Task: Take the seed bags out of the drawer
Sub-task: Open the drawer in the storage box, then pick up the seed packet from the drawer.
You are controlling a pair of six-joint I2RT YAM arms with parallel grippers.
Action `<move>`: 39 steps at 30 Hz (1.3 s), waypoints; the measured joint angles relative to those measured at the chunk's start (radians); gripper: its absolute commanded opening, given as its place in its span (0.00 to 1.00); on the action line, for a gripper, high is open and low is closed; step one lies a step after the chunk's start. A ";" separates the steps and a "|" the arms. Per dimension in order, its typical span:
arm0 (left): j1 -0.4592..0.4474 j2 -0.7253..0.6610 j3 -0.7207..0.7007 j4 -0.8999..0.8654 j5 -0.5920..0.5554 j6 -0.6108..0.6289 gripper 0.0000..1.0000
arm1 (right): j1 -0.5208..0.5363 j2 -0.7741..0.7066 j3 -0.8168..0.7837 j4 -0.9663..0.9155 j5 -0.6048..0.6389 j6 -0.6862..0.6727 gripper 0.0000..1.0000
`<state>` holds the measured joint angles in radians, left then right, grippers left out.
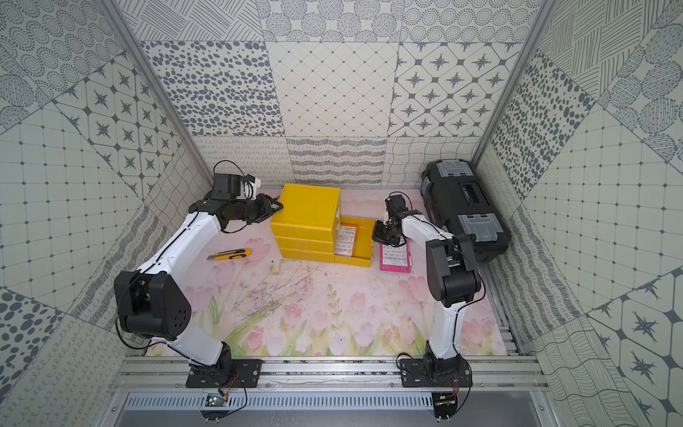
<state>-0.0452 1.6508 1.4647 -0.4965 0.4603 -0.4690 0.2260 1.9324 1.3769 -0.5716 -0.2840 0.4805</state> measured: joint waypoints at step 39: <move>0.001 0.001 0.000 0.003 0.004 -0.003 0.38 | 0.235 0.124 0.209 -0.054 0.203 0.164 0.43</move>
<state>-0.0444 1.6516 1.4647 -0.4934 0.4641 -0.4717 0.4610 2.0567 1.5856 -0.6258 -0.0807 0.6441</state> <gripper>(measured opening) 0.377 0.432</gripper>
